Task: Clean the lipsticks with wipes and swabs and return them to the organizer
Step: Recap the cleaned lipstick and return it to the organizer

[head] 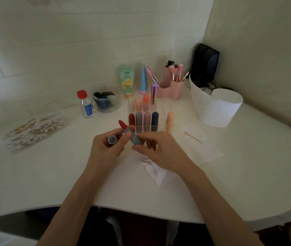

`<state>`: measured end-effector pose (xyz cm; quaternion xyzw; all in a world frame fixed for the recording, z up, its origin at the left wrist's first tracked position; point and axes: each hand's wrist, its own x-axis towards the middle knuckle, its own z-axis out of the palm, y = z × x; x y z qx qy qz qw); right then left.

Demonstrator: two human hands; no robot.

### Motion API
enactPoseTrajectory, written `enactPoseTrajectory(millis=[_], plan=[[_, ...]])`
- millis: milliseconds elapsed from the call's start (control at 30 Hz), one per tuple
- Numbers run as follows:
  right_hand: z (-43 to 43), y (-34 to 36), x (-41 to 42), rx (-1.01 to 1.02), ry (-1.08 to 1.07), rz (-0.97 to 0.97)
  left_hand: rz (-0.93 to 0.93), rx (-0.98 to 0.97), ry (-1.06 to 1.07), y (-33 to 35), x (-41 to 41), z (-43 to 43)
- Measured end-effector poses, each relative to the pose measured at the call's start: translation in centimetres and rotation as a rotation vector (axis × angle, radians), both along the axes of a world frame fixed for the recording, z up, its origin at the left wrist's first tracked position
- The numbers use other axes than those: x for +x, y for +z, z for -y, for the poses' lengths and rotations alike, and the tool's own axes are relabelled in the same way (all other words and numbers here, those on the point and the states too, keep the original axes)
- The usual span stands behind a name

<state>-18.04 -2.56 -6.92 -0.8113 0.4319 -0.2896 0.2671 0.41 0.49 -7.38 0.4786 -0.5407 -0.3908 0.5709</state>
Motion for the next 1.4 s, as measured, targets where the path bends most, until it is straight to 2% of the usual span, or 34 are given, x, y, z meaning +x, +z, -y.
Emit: enactPoseTrajectory(millis=[133, 267, 467, 700, 967, 1233, 1400], plan=[[-0.5, 0.6, 0.5, 0.055, 0.057, 0.084, -0.072, 0.058, 0.023, 0.0, 0.3, 0.1], [-1.1, 1.3, 0.7, 0.068, 0.099, 0.084, -0.085, 0.079, 0.031, -0.1, 0.6, 0.0], [-0.9, 0.5, 0.7, 0.037, -0.038, 0.155, -0.133, 0.050, 0.021, 0.3, 0.2, -0.1], [-1.1, 1.1, 0.6, 0.095, 0.100, 0.126, -0.099, 0.078, 0.046, 0.0, 0.5, 0.1], [-1.4, 1.3, 0.9, -0.026, -0.017, 0.115, -0.163, 0.037, 0.047, 0.4, 0.3, -0.1], [-2.0, 1.0, 1.5, -0.364, -0.121, 0.168, -0.142, 0.045, 0.105, 0.6, 0.1, -0.1], [-1.1, -0.7, 2.0, -0.485, -0.142, 0.206, -0.166, 0.013, 0.167, 0.4, -0.1, -0.2]])
